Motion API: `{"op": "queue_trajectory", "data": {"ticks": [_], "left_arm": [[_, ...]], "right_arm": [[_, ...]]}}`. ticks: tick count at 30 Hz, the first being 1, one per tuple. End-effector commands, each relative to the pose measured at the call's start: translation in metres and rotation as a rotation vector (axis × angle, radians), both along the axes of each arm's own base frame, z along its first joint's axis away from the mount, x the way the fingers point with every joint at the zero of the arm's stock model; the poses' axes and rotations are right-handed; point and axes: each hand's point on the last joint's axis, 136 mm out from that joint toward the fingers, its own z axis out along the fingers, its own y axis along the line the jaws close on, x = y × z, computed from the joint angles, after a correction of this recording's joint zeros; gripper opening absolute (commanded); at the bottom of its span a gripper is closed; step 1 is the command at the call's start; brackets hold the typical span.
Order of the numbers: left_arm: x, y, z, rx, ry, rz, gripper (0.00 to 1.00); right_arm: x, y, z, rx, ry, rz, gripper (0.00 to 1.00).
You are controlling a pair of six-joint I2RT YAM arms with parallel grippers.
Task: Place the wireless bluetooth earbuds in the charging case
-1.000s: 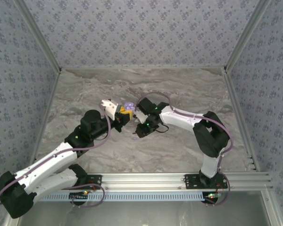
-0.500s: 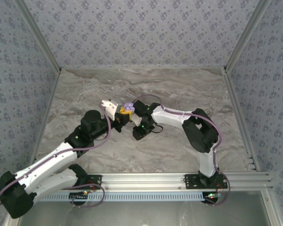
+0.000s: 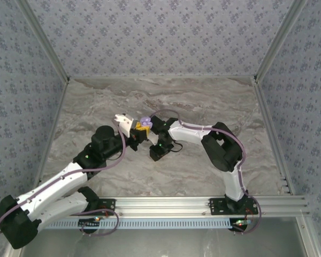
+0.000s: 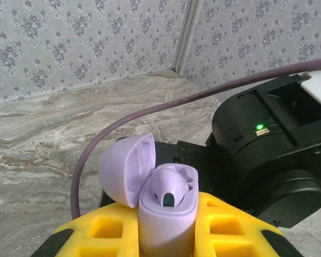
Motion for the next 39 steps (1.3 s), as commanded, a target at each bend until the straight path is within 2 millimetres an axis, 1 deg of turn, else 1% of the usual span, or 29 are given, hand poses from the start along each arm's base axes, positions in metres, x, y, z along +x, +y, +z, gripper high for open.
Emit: {"op": "queue_trajectory", "data": {"ticks": [1,6,14,17,21,24,27,33,36,39], "left_arm": [[0.000,0.004,0.006,-0.006,-0.027,0.013,0.11],[0.000,0.005,0.005,-0.009,-0.027,0.018,0.11],[-0.001,0.008,0.006,-0.016,-0.032,0.027,0.10],[-0.001,0.010,0.008,-0.021,-0.037,0.030,0.11],[-0.003,0.011,0.008,-0.019,-0.037,0.029,0.11],[-0.002,0.012,0.008,-0.016,-0.037,0.034,0.11],[-0.003,0.012,0.007,-0.012,-0.039,0.034,0.11],[-0.003,0.012,0.008,-0.013,-0.040,0.036,0.11],[-0.003,0.012,0.008,-0.015,-0.039,0.033,0.11],[-0.003,0.011,0.008,-0.016,-0.039,0.031,0.11]], "right_arm": [[-0.006,-0.002,-0.006,-0.036,0.014,0.030,0.31],[-0.006,-0.006,-0.015,-0.071,0.009,0.033,0.30],[-0.013,-0.013,-0.026,-0.145,-0.038,0.070,0.28],[-0.014,-0.016,-0.030,-0.168,-0.048,0.069,0.27],[-0.014,-0.017,-0.032,-0.178,-0.060,0.065,0.22],[-0.014,-0.018,-0.027,-0.175,-0.070,0.063,0.19],[-0.014,-0.019,-0.018,-0.160,-0.094,0.067,0.16],[-0.013,-0.028,-0.002,-0.139,-0.138,0.053,0.13],[-0.009,-0.034,0.004,-0.130,-0.156,0.015,0.12],[-0.001,-0.044,0.005,-0.128,-0.164,-0.046,0.12]]}}
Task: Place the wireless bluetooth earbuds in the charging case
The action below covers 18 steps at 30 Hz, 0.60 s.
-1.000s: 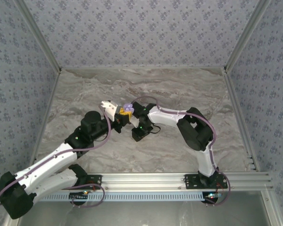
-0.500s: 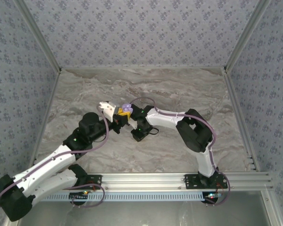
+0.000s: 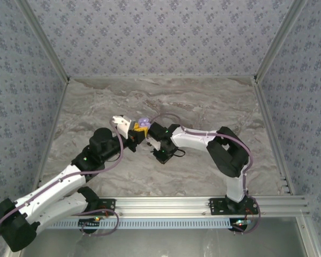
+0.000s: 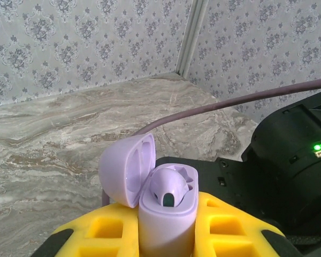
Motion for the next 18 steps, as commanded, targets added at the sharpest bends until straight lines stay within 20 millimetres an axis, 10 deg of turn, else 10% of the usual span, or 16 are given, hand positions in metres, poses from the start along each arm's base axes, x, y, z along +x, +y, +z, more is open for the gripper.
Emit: {"op": "queue_trajectory", "data": {"ticks": [1,18], "left_arm": [[0.000,0.004,0.008,-0.009,-0.026,0.013,0.11],[0.000,0.003,0.005,-0.005,-0.018,0.009,0.11]], "right_arm": [[0.011,-0.017,0.008,-0.009,-0.028,-0.094,0.12],[0.047,-0.045,-0.005,-0.072,-0.048,-0.351,0.17]]}}
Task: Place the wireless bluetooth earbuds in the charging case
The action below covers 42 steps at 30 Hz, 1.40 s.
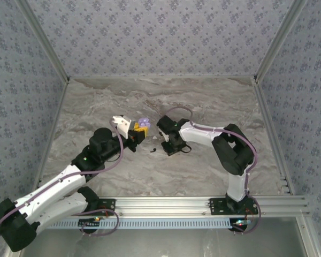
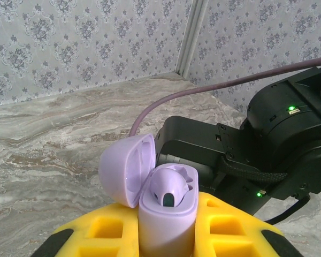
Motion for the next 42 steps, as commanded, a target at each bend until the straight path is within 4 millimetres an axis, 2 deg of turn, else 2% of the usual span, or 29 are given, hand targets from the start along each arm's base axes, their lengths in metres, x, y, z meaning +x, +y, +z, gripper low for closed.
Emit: {"op": "queue_trajectory", "data": {"ticks": [1,10,16,22,42], "left_arm": [[0.000,0.003,0.005,-0.003,-0.017,0.009,0.11],[0.000,0.003,0.004,-0.004,-0.017,0.009,0.11],[0.000,0.004,0.003,-0.001,-0.017,0.009,0.11],[-0.001,0.004,0.003,-0.001,-0.019,0.009,0.11],[-0.001,0.004,0.004,-0.002,-0.022,0.010,0.11]], "right_arm": [[0.006,-0.005,-0.003,-0.039,-0.009,-0.039,0.20],[0.009,0.007,0.023,0.021,-0.028,-0.048,0.39],[0.013,0.015,0.027,0.024,-0.022,-0.069,0.47],[0.018,0.019,0.022,-0.019,-0.033,-0.077,0.47],[0.020,0.021,0.006,-0.118,-0.023,-0.052,0.37]]}}
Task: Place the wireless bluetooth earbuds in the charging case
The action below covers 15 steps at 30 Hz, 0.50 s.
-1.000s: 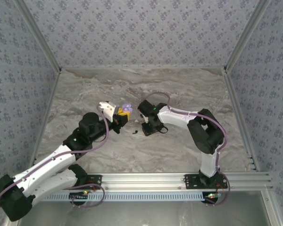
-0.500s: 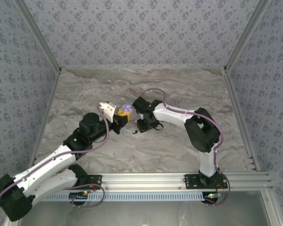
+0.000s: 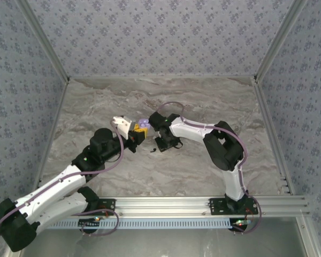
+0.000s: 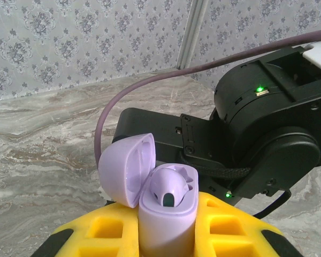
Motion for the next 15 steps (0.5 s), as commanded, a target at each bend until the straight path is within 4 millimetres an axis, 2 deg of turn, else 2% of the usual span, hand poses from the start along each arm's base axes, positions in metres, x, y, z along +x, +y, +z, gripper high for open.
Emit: {"op": "queue_trajectory", "data": {"ticks": [1,15], "left_arm": [[0.000,0.004,0.010,-0.012,-0.033,0.009,0.11],[0.000,0.004,0.009,-0.011,-0.031,0.010,0.11]], "right_arm": [[0.000,-0.002,0.000,-0.036,0.001,-0.011,0.36],[-0.003,-0.005,-0.010,-0.062,0.024,-0.017,0.32]]}}
